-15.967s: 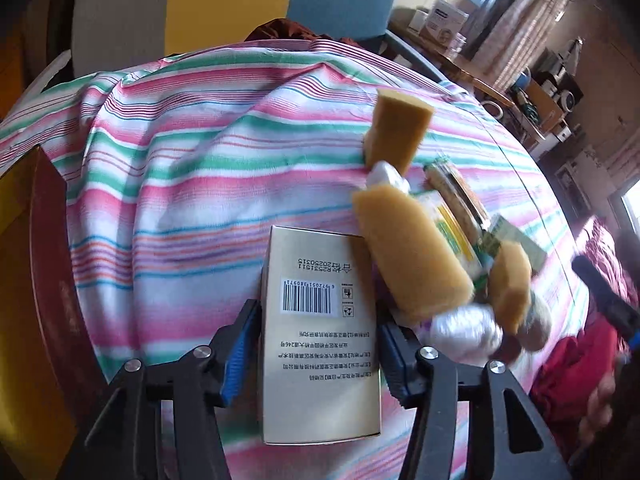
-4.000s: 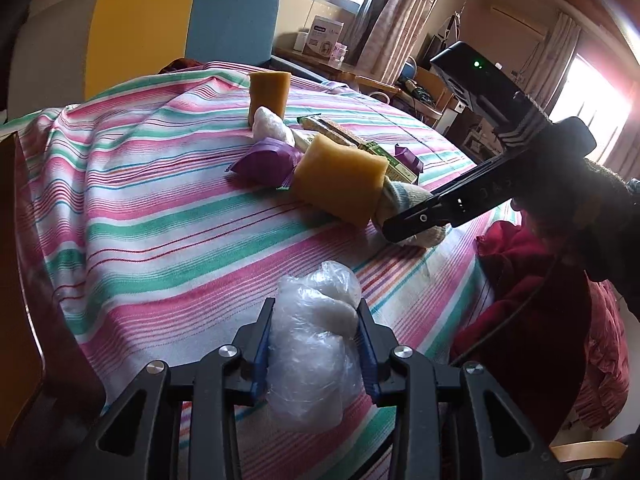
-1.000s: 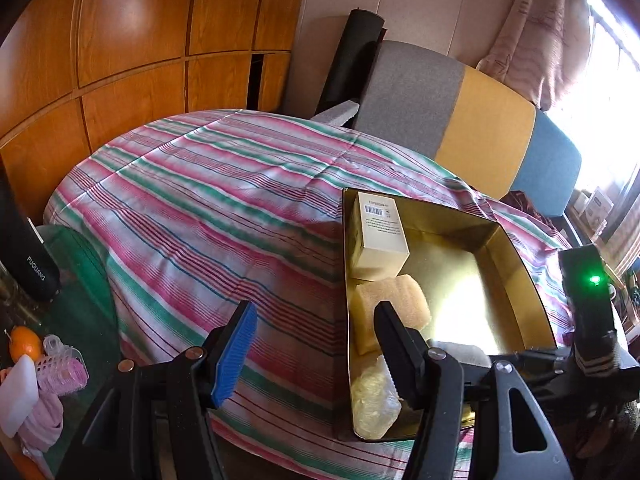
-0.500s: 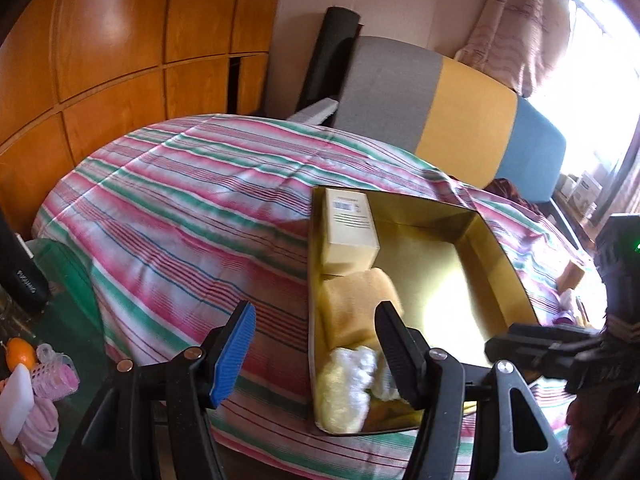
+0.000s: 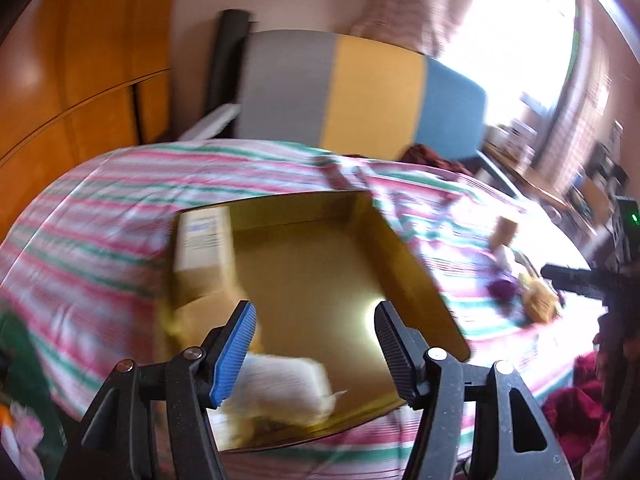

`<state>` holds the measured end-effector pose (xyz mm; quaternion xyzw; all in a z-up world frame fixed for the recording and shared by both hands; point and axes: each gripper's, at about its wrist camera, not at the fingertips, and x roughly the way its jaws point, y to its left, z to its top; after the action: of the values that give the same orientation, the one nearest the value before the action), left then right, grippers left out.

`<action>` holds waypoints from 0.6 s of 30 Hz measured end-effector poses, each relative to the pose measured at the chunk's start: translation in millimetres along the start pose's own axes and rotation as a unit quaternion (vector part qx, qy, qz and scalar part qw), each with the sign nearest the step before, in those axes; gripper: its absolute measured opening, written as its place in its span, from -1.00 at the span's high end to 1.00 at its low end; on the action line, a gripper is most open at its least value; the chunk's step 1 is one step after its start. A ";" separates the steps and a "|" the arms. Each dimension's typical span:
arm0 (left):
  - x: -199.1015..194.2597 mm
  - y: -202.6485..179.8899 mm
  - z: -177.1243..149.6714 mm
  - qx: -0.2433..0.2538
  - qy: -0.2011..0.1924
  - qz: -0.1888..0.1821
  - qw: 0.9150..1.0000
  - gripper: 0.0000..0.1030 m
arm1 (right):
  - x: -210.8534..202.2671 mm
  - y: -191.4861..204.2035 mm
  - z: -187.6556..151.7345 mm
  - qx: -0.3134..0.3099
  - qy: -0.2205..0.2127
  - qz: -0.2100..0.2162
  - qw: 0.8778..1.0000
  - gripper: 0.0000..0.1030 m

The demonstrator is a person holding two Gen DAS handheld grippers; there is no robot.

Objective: Organize objects
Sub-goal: 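Move both tools back toward the remaining pile of items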

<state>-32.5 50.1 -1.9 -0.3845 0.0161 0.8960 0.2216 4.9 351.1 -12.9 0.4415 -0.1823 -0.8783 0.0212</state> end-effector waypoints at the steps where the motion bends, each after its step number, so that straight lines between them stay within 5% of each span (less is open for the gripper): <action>1: 4.0 -14.4 2.9 0.016 0.002 -0.012 1.000 -0.20 | -9.8 -19.0 1.3 0.017 -0.009 -0.016 1.000 -1.00; 5: 18.4 -67.7 10.0 0.073 0.015 -0.057 0.996 -0.20 | -52.3 -102.3 2.0 0.099 -0.050 -0.092 0.990 -1.00; 11: 49.4 -153.7 7.1 0.155 0.046 -0.122 0.979 -0.20 | -95.3 -201.2 -13.5 0.217 -0.101 -0.172 0.956 -1.00; 15: 72.8 -210.3 -1.0 0.208 0.067 -0.156 0.963 -0.23 | -96.1 -234.7 -30.9 0.267 -0.112 -0.153 0.945 -1.00; 18: 90.3 -246.5 -5.1 0.235 0.080 -0.177 0.952 -0.49 | -106.4 -240.9 -34.8 0.285 -0.151 -0.116 0.939 -1.00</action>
<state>17.1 306.0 -33.5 -0.3890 0.1755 0.7793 0.4589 126.8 586.3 -31.8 0.3097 -0.3736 -0.8421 -0.2353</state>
